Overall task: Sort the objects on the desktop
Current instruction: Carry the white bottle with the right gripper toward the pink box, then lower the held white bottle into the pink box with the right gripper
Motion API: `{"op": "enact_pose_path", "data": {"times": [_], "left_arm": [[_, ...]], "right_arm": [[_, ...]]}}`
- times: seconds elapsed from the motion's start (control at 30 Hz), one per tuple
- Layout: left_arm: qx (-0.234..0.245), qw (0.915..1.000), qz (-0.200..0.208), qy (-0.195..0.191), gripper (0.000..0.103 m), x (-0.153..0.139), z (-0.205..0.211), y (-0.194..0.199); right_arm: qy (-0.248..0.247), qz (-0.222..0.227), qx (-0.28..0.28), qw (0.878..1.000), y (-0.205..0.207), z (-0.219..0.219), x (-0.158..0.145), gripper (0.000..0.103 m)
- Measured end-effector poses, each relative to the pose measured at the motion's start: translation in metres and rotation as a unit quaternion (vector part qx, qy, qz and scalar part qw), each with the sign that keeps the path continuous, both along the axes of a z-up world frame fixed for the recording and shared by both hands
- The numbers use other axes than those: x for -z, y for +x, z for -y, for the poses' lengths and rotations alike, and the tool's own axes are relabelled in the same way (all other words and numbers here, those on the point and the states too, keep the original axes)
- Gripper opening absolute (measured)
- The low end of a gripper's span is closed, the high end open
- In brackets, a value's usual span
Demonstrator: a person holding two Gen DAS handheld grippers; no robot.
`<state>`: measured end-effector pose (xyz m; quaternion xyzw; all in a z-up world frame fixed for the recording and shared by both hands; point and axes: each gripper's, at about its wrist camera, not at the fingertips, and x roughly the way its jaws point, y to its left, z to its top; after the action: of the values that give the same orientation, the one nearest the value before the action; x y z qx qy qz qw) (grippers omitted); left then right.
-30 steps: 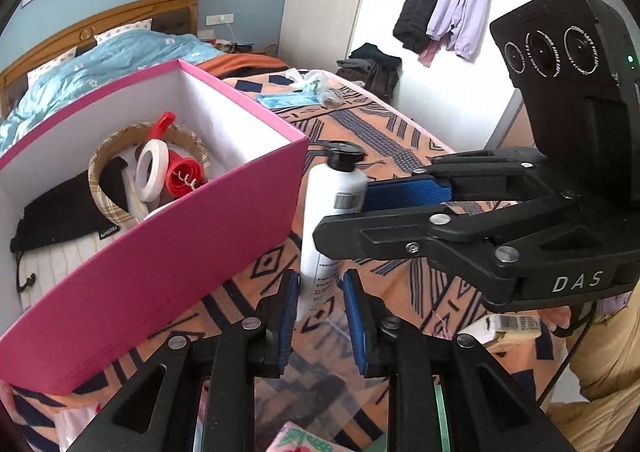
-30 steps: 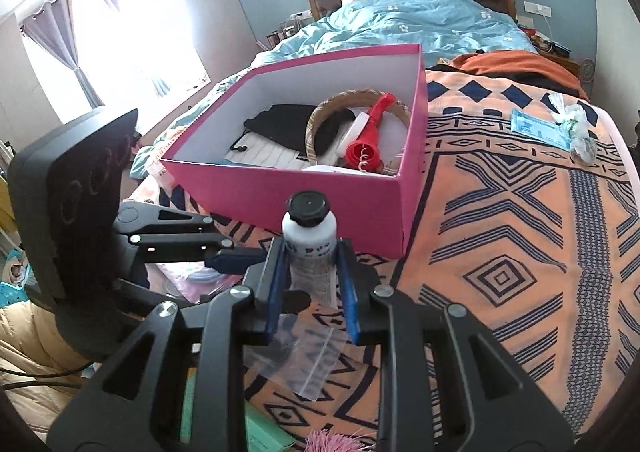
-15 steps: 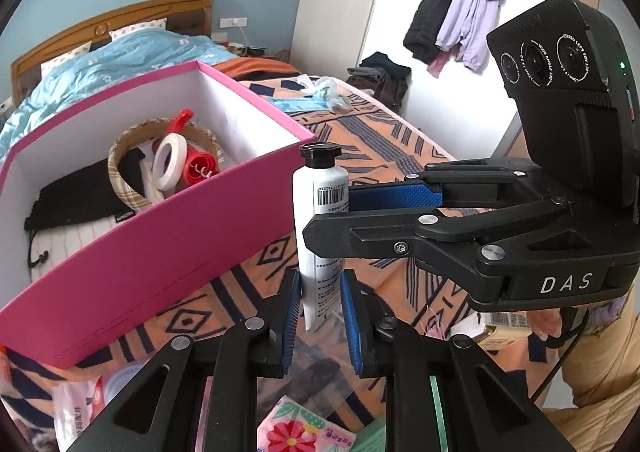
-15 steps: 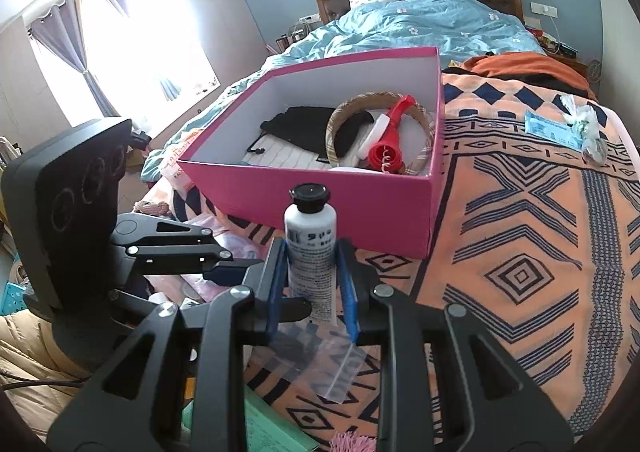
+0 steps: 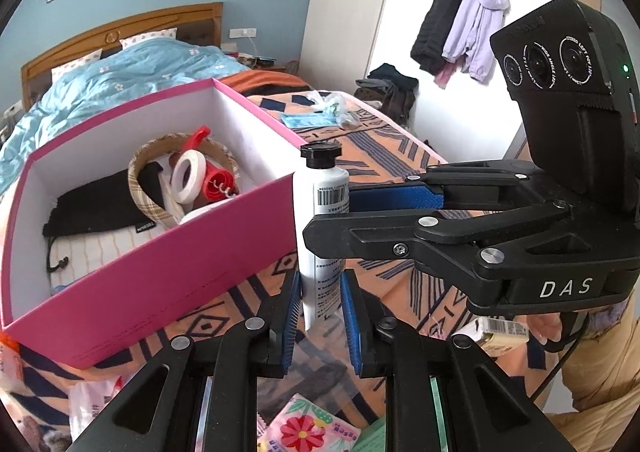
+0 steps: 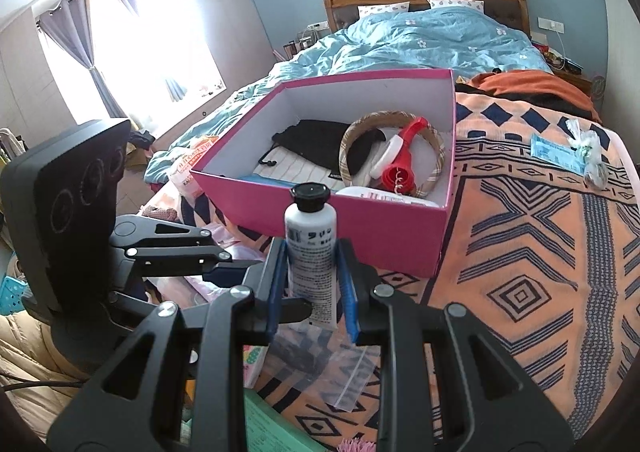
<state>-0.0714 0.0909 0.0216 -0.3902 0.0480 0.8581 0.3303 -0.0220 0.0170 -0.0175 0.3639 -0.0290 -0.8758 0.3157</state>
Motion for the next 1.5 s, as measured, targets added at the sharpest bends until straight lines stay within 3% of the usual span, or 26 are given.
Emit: {"op": "enact_pose_path", "data": {"times": [0.83, 1.5], "left_arm": [[-0.03, 0.9992, -0.014, 0.024, 0.02, -0.023, 0.024, -0.025], [-0.043, 0.9986, -0.026, 0.017, 0.02, -0.037, 0.032, -0.044]], "right_arm": [[-0.007, -0.026, -0.017, 0.999, -0.023, 0.021, -0.028, 0.028], [-0.016, -0.025, -0.025, 0.999, -0.046, 0.029, -0.042, 0.028]]}}
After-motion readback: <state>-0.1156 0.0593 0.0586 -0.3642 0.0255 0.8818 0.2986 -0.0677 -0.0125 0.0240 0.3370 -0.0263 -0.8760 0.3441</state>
